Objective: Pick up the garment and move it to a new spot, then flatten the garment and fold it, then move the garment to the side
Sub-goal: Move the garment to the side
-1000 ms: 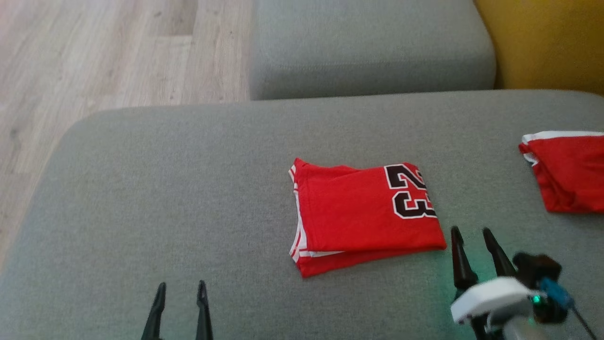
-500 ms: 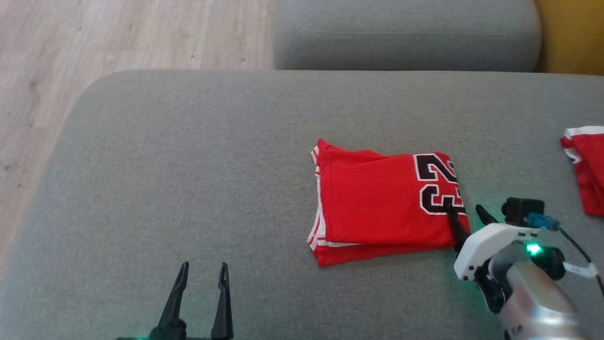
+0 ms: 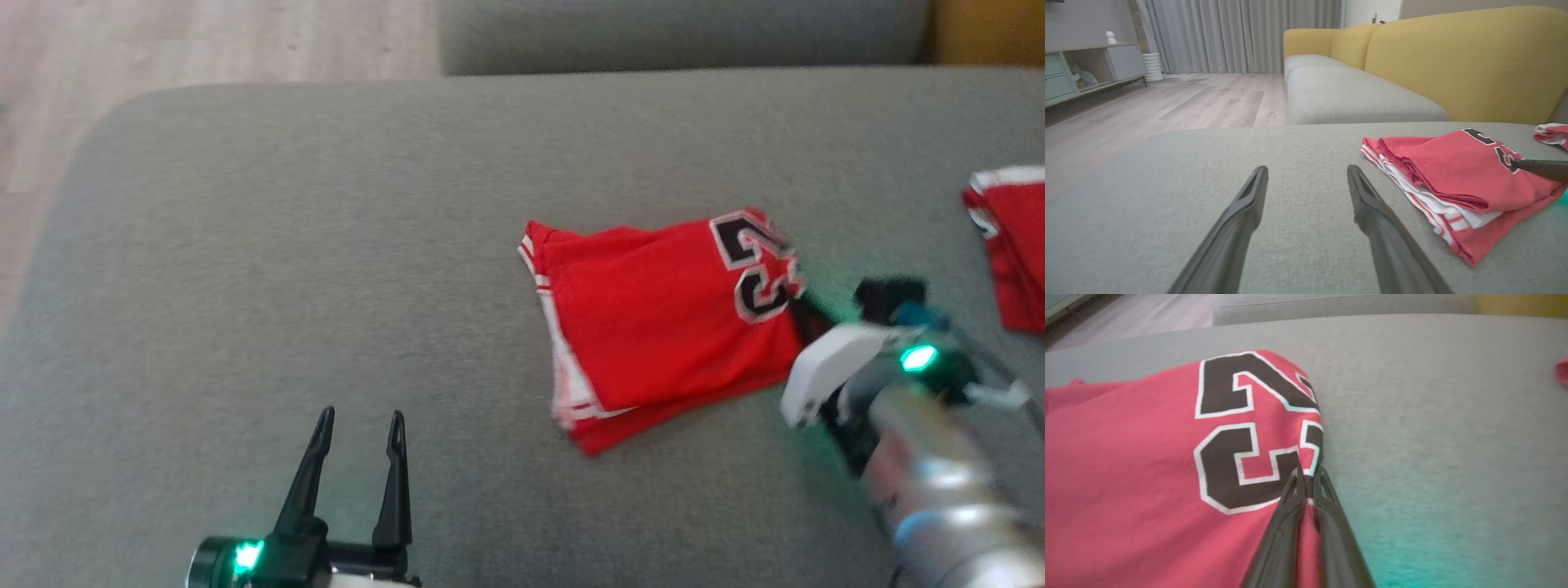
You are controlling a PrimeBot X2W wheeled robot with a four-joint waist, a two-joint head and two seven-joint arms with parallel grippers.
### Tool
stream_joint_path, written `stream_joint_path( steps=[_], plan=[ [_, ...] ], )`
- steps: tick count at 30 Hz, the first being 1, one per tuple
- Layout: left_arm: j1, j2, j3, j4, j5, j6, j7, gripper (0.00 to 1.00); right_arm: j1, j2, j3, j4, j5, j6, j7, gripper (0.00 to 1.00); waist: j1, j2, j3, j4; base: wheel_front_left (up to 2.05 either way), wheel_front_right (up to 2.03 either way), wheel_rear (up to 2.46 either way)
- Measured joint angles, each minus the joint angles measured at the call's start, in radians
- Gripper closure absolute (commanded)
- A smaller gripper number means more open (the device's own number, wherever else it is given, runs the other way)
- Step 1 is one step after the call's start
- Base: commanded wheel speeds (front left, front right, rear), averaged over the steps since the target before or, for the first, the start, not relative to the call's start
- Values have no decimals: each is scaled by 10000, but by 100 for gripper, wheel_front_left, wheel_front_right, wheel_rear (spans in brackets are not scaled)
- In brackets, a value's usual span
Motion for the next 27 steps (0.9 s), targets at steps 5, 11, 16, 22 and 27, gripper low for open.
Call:
stream_joint_path(
  steps=[5,11,16,22,27],
  plan=[
    [-244,-2,-8,-155,-2,-6,0,0,-1011,-978,-6,-130,-35,0,-267,100,1,0,336,-658,0,0,0],
    [-481,-4,12,-244,-2,-10,0,0,-1767,-2019,-199,-351,-203,0,-380,100,0,0,664,-1385,0,0,0],
    [-785,-6,104,-303,127,-169,0,0,-2353,-2800,-616,-564,-428,0,-391,100,0,0,1118,-1990,0,0,0],
    [-1104,-6,228,-249,351,-441,0,0,-2882,-3348,-1371,-706,-788,0,-393,100,0,0,1631,-2489,0,0,0],
    [-1310,-6,372,-213,351,-589,0,0,-2965,-3649,-2042,-589,-1191,0,-244,0,0,0,1801,-2518,0,0,0]
  ],
)
